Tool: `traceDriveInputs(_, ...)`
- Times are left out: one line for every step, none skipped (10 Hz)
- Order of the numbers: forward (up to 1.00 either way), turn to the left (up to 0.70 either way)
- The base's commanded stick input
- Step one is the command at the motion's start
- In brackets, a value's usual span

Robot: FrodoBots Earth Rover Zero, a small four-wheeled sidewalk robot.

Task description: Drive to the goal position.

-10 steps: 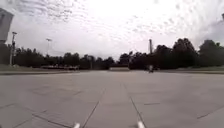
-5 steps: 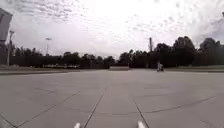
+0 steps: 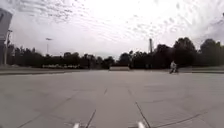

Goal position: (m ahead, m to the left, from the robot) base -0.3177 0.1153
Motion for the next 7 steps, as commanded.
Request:
traceDriveInputs(0.7,-0.01)
traceDriveInputs(0.7,-0.02)
traceDriveInputs(0.7,-0.08)
traceDriveInputs(0.7,-0.12)
traceDriveInputs(0.7,-0.13)
traceDriveInputs(0.7,-0.12)
traceDriveInputs(0.7,-0.06)
